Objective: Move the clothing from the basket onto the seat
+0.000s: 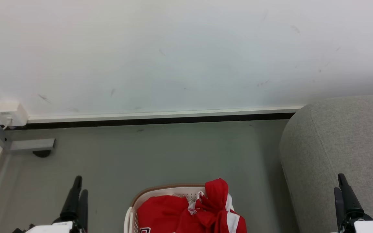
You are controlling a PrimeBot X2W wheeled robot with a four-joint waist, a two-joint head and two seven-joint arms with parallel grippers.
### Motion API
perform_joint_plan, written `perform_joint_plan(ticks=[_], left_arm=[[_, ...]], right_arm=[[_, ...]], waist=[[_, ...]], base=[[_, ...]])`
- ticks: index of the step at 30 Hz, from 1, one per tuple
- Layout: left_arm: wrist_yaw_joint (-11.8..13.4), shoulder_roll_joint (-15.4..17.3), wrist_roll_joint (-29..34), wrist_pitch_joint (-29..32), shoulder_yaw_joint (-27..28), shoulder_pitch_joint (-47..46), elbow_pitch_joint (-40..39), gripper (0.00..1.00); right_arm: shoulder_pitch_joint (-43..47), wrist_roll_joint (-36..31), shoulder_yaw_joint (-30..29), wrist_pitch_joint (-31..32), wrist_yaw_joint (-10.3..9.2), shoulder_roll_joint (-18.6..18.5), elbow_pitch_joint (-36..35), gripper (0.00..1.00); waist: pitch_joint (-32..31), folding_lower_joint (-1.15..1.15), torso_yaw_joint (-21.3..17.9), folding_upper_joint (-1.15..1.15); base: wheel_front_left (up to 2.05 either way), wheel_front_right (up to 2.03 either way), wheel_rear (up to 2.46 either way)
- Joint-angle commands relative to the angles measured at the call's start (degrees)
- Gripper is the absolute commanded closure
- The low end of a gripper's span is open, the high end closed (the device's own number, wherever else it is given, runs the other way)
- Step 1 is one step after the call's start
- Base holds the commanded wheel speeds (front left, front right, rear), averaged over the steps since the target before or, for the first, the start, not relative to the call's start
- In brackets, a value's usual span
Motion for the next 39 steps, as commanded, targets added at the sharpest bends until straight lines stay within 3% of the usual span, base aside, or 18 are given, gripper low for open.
perform_joint_plan(ticks=[1, 16, 39], left_arm=[[-0.2, 0.7, 2.5, -0.8, 0.2, -1.4, -1.6, 0.00], [-0.3, 0.9, 20.1, -4.1, 0.6, -1.4, -4.6, 0.00], [0.0, 1.8, 50.0, -8.7, -0.5, -0.6, -7.8, 0.00]], right_arm=[[-1.5, -1.5, 0.7, -0.8, -0.01, -0.5, -1.7, 0.00], [-2.1, -13.7, 3.0, -4.2, -0.03, -0.6, -3.8, 0.00], [-2.4, -44.2, 6.1, -8.7, -0.05, -0.8, -5.5, 0.00]], waist=[[0.0, 0.00, 0.0, 0.00], [0.3, 0.00, 0.1, 0.00], [0.7, 0.00, 0.4, 0.00]], base=[[0.00, 0.00, 0.00], [0.00, 0.00, 0.00], [0.00, 0.00, 0.00]])
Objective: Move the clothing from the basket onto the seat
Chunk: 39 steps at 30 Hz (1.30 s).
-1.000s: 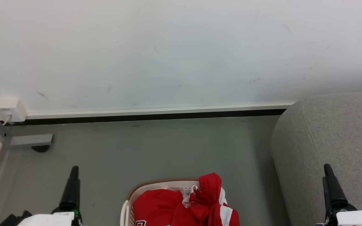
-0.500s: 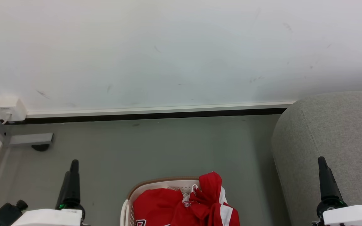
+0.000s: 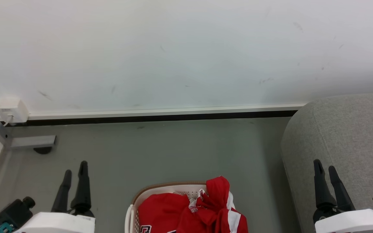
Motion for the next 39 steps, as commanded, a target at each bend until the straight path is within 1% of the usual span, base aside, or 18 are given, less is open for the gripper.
perform_joint_plan(ticks=[1, 8, 18, 26, 39], left_arm=[[0.3, 1.0, 3.1, -0.7, -0.3, -0.3, -1.1, 0.00], [1.8, 2.1, 9.3, -1.9, -1.7, 0.0, -0.3, 0.00], [3.3, 3.2, 15.1, -3.5, -3.5, -0.1, 0.7, 0.00], [3.6, 3.7, 19.2, -4.7, -4.1, 0.2, 0.4, 0.00], [3.2, 3.6, 25.5, -6.4, -4.0, 0.6, -0.8, 0.00]], right_arm=[[-1.3, -2.7, 0.0, -0.6, -0.05, -0.6, -0.8, 0.00], [-1.3, -9.2, -0.2, -1.8, -0.06, -0.6, 0.9, 0.00], [-1.9, -15.7, 0.1, -3.4, -0.07, -0.7, 2.8, 0.00], [-2.4, -20.1, 1.9, -4.5, -0.07, -0.7, 3.8, 0.00], [-2.6, -26.6, 3.4, -6.2, -0.09, -0.8, 4.0, 0.00]], waist=[[0.0, -0.01, 0.0, 0.00], [0.1, -0.01, 0.1, 0.00], [0.2, -0.01, 0.3, 0.00], [0.2, -0.01, 0.4, 0.00], [0.1, -0.01, 0.3, 0.00]], base=[[0.00, 0.00, 0.00], [0.00, 0.00, 0.00], [0.00, 0.00, 0.00], [0.00, 0.00, 0.00], [0.00, 0.00, 0.00]])
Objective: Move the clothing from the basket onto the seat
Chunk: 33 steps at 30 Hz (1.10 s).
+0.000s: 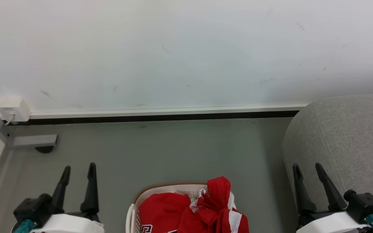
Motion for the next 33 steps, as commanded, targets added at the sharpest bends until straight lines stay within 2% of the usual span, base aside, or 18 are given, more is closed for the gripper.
perform_joint_plan(ticks=[1, 12, 33], left_arm=[[-0.1, 0.5, 2.2, -0.6, 0.1, 0.2, -0.6, 0.00], [-0.8, 0.4, 6.9, -1.9, 0.8, 0.1, -1.3, 0.00], [-3.3, -1.5, 12.2, -4.0, 3.1, -1.0, -0.1, 0.00]], right_arm=[[-1.0, -1.8, 0.2, -0.6, -0.09, -0.5, -0.4, 0.00], [-0.7, -5.1, -0.1, -1.8, -0.10, -0.5, -2.4, 0.00], [-1.0, -11.9, 0.9, -4.0, -0.12, -0.6, -2.8, 0.00]], waist=[[0.0, 0.00, 0.0, 0.00], [0.2, 0.00, -0.1, 0.00], [0.9, 0.00, -0.2, 0.00]], base=[[0.00, 0.00, 0.00], [0.00, 0.00, 0.00], [0.00, 0.00, 0.00]])
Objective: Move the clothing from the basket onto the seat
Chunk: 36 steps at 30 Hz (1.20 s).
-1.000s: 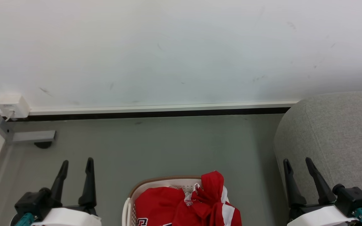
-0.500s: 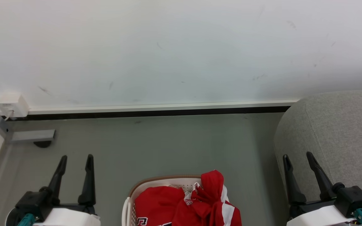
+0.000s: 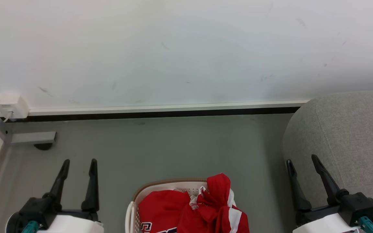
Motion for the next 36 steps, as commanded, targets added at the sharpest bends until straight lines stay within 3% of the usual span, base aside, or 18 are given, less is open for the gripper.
perform_joint_plan(ticks=[1, 36], left_arm=[[-0.1, 0.1, 1.6, -0.5, 0.3, -0.4, 0.1, 0.00], [-0.4, 0.1, -1.4, -0.4, -0.2, -0.8, 2.8, 0.00]], right_arm=[[-0.9, -1.3, 0.2, -0.5, -0.12, -0.4, 0.0, 0.00], [-0.8, 0.4, -1.0, -0.4, -0.12, -0.4, 0.7, 0.00]], waist=[[0.1, 0.00, 0.0, 0.00], [-0.4, 0.00, -1.4, 0.00]], base=[[0.00, 0.00, 0.00], [0.00, 0.00, 0.00]])
